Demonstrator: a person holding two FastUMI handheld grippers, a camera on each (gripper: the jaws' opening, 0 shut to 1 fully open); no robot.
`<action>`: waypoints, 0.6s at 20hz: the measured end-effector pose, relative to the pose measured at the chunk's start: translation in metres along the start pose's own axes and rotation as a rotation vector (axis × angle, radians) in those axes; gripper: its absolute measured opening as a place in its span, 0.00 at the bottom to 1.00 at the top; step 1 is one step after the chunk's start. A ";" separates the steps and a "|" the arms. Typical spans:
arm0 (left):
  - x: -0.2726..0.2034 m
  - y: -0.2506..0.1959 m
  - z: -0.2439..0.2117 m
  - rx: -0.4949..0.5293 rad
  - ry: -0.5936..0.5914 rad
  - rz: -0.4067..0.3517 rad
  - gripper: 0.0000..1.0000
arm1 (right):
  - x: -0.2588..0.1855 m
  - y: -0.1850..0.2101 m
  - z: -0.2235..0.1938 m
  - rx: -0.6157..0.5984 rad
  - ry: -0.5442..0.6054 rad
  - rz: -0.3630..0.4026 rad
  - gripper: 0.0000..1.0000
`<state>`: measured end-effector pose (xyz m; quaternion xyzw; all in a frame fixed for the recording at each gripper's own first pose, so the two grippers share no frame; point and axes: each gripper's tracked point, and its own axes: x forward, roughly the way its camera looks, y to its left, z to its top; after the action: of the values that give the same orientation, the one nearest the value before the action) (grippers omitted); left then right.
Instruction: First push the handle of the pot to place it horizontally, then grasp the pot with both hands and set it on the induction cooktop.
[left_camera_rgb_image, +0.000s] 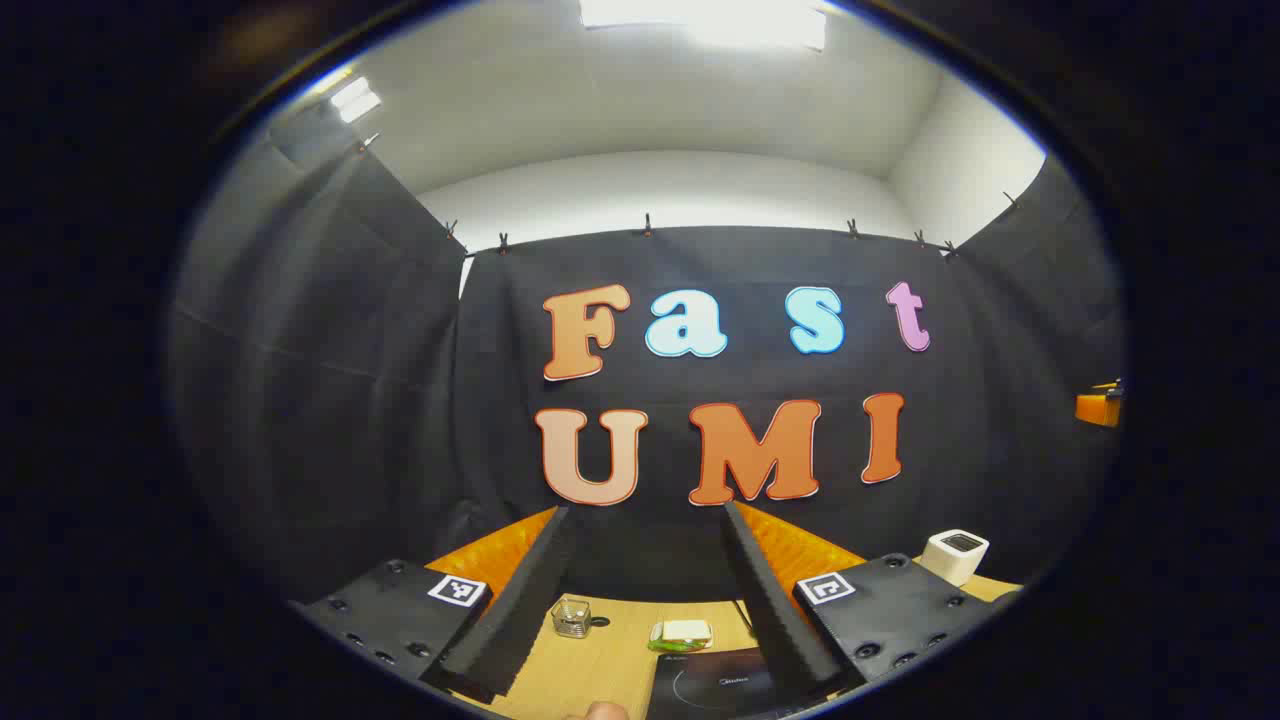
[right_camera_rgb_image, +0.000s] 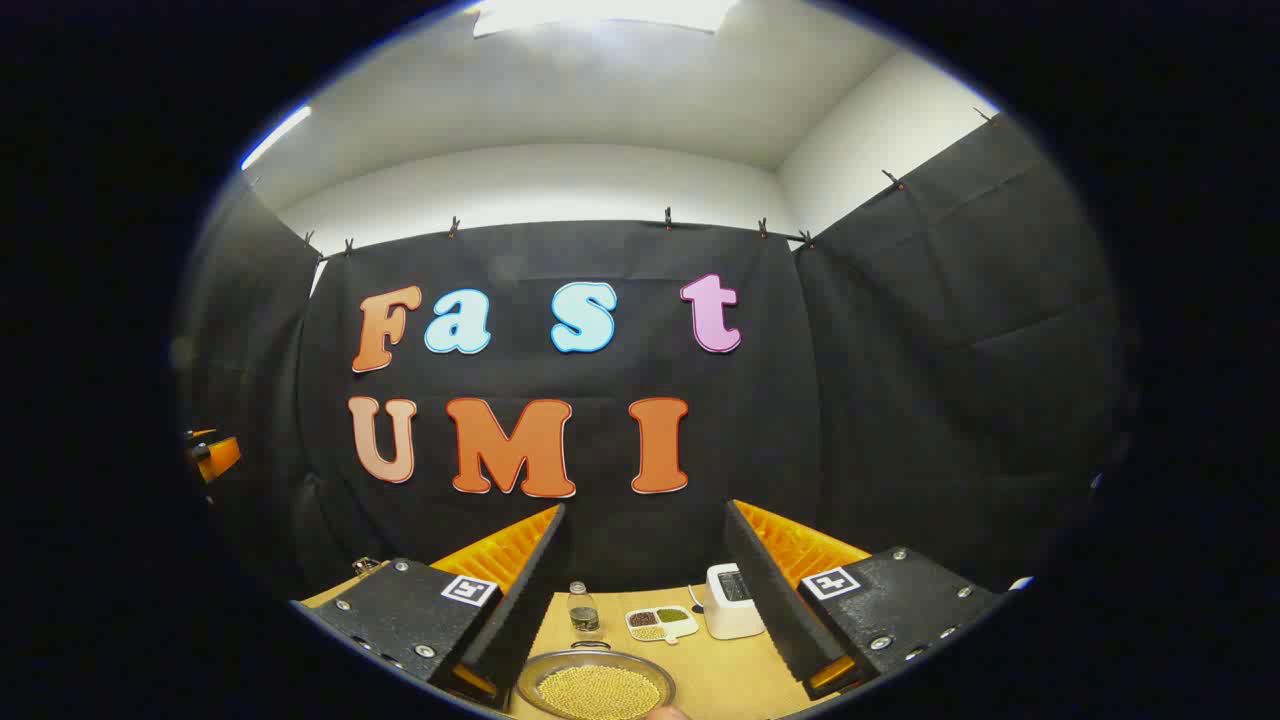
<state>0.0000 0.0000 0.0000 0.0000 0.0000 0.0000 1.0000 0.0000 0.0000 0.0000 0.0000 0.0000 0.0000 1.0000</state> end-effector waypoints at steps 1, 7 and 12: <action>0.002 0.001 -0.002 -0.005 0.006 0.000 0.96 | 0.000 -0.001 -0.001 -0.002 0.000 -0.002 0.95; 0.016 0.006 -0.015 -0.004 0.044 0.017 0.97 | 0.002 -0.002 -0.003 0.003 0.006 0.000 1.00; 0.017 0.011 -0.009 -0.001 0.018 0.029 0.97 | 0.005 -0.001 -0.008 -0.018 0.011 -0.005 0.95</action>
<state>0.0168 0.0112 -0.0088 -0.0007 0.0092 0.0143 0.9999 0.0053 -0.0013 -0.0077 -0.0088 0.0053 -0.0025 0.9999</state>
